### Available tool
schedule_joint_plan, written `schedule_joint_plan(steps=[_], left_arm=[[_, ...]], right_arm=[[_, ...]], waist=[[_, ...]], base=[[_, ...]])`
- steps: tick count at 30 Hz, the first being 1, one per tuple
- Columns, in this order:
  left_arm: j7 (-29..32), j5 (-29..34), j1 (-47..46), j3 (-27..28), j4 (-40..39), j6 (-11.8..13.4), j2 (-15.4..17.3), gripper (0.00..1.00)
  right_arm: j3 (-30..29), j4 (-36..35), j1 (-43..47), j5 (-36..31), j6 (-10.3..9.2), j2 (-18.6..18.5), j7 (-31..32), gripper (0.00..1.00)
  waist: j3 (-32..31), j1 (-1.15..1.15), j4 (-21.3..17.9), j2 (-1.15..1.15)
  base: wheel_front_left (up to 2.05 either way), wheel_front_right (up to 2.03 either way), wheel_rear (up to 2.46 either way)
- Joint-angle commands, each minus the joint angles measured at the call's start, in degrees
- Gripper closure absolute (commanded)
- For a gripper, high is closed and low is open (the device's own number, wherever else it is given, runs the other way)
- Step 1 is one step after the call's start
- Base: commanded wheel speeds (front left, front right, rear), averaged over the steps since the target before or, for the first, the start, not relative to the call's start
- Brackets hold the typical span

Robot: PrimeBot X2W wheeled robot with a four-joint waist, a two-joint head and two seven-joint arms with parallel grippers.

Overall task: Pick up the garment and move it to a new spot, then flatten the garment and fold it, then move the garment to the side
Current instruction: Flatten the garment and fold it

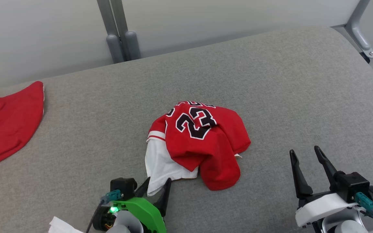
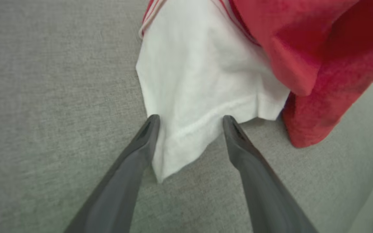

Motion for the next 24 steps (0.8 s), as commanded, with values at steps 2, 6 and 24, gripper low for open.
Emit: schedule_joint_plan(steps=[2, 6, 24], left_arm=[[-0.02, -3.96, -1.77, -1.10, 0.71, -0.13, 0.35, 1.00], [-3.30, -6.76, -3.35, -0.18, -0.76, -0.14, 2.42, 1.00], [12.33, -9.48, -13.28, 8.15, -39.77, 1.92, 21.04, 1.00]], right_arm=[[-0.30, 0.21, -0.58, 0.38, -0.02, 0.22, -0.17, 0.00], [-1.45, 0.27, 0.50, 0.49, -0.02, 0.49, -0.17, 0.00], [0.31, 0.63, 1.96, 0.08, -0.02, -0.42, -0.17, 0.00]], waist=[[1.38, 0.00, -1.65, 0.00], [0.35, 0.00, -0.69, 0.00], [-5.63, 0.00, 5.46, 0.00]], base=[[0.00, 0.00, 0.00], [0.00, 0.00, 0.00], [0.00, 0.00, 0.00]])
